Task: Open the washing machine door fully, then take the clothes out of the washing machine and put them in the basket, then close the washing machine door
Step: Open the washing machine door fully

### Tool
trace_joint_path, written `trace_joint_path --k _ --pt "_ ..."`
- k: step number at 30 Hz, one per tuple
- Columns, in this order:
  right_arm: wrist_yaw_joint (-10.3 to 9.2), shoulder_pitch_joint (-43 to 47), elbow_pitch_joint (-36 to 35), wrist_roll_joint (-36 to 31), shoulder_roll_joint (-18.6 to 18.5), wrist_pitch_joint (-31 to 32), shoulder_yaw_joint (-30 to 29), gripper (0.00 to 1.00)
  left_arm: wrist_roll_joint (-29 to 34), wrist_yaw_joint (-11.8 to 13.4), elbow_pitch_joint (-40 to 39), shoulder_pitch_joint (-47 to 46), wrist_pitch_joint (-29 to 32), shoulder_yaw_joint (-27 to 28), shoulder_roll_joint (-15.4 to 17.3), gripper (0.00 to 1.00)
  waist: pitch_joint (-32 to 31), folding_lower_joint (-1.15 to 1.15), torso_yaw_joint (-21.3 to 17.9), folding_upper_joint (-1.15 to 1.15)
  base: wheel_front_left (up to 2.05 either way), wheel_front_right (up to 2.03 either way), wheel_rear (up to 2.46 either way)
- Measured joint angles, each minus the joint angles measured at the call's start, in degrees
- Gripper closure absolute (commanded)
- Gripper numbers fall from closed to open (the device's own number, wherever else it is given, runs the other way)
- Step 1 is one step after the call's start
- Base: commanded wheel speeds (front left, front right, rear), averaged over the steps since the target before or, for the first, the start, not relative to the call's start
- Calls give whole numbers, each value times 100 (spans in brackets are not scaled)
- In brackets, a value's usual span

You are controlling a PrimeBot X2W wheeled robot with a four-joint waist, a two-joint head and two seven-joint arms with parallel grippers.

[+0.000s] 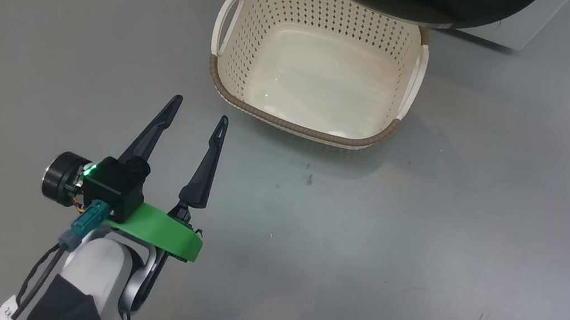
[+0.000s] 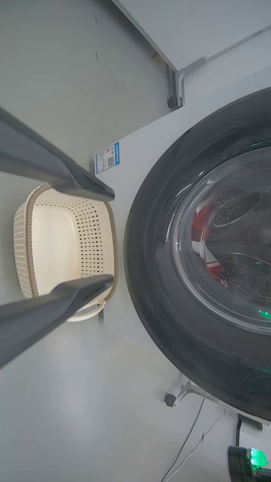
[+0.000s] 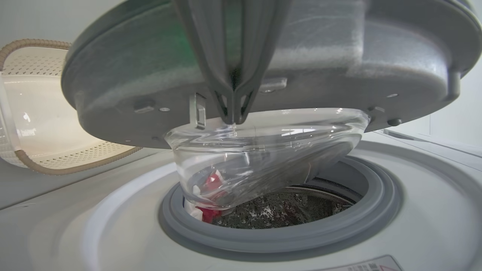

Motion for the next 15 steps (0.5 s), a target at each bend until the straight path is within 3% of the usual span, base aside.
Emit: trace_joint_path --k 12,15 --pt "915 510 -191 -839 -367 -744 435 100 1 2 43 87 0 63 2 0 -289 0 -44 0 0 0 0" --pt "1033 725 -300 -1145 -482 -1042 600 100 9 30 67 150 0 89 2 0 -406 0 -72 0 0 0 0"
